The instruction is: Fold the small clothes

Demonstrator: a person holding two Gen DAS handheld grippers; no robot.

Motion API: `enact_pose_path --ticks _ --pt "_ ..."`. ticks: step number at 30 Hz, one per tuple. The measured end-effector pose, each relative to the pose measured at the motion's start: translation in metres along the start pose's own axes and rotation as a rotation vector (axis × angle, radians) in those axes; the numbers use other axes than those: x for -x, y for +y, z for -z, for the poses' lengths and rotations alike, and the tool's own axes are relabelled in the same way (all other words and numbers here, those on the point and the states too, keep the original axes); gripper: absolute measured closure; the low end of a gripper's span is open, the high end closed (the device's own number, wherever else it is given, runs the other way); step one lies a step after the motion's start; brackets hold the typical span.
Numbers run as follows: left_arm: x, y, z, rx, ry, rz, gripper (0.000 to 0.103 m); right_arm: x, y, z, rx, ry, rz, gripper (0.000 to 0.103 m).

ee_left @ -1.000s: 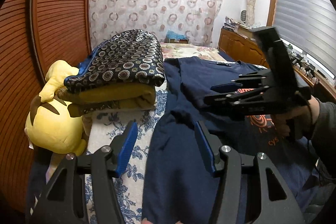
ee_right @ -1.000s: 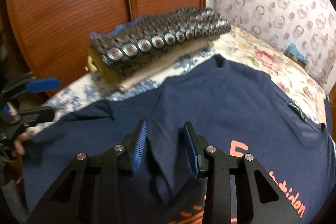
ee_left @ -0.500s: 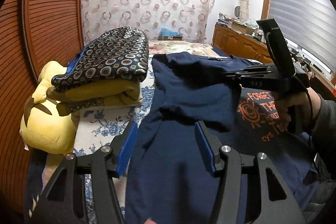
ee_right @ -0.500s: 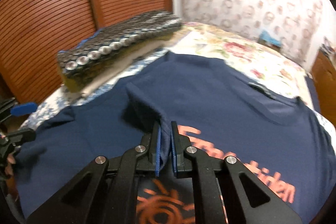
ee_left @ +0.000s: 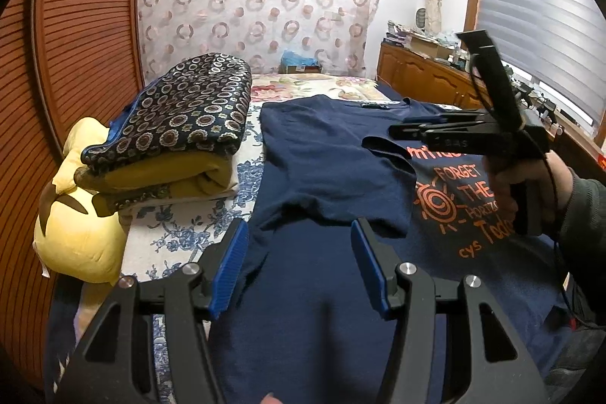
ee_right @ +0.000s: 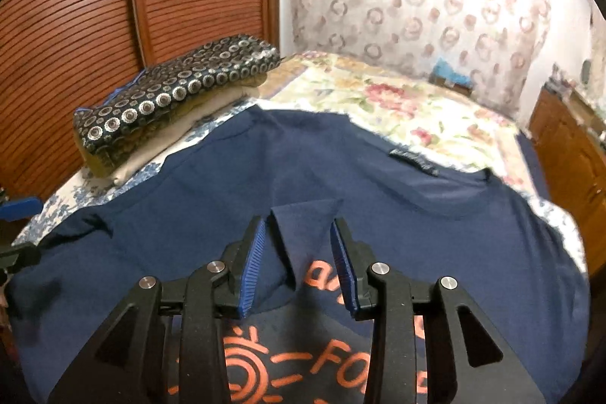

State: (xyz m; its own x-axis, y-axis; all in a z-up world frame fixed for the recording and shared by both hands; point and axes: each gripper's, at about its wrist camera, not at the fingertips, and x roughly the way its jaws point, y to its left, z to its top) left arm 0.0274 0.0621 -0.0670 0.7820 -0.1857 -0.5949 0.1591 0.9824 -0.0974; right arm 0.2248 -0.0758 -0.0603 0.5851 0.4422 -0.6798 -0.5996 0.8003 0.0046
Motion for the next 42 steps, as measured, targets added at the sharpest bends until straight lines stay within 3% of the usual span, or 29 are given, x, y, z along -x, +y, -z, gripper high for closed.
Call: enact_pose_path --ticks 3,8,9,11,12,22,25,36,42 --pt "-0.002 -0.002 0.001 -0.001 0.004 0.004 0.048 -0.018 -0.001 -0.002 -0.008 0.041 -0.044 0.067" --pt "-0.004 -0.006 0.003 -0.002 0.014 0.009 0.048 -0.048 0.001 -0.01 0.038 0.115 -0.016 0.069" --pt "-0.004 -0.007 0.003 -0.003 0.015 0.01 0.048 -0.05 0.0 -0.01 0.035 0.123 -0.021 0.073" --pt "-0.004 -0.009 0.004 -0.005 0.018 0.013 0.048 -0.048 -0.004 -0.008 0.029 0.122 -0.01 0.094" --pt "-0.005 -0.009 0.004 -0.007 0.019 0.014 0.048 -0.047 -0.006 -0.006 0.024 0.123 -0.005 0.096" --pt "-0.007 -0.019 0.001 -0.016 0.022 0.024 0.048 -0.003 -0.041 0.015 -0.088 0.072 0.086 0.096" --pt "-0.008 -0.025 -0.002 -0.024 0.024 0.025 0.048 0.011 -0.048 0.022 -0.111 0.06 0.105 0.074" --pt "-0.034 -0.048 -0.023 -0.07 0.051 0.038 0.048 0.075 -0.075 0.062 -0.152 -0.009 0.052 0.061" --pt "-0.063 -0.056 -0.038 -0.105 0.109 0.04 0.048 0.117 -0.107 0.09 -0.159 -0.029 0.185 0.058"
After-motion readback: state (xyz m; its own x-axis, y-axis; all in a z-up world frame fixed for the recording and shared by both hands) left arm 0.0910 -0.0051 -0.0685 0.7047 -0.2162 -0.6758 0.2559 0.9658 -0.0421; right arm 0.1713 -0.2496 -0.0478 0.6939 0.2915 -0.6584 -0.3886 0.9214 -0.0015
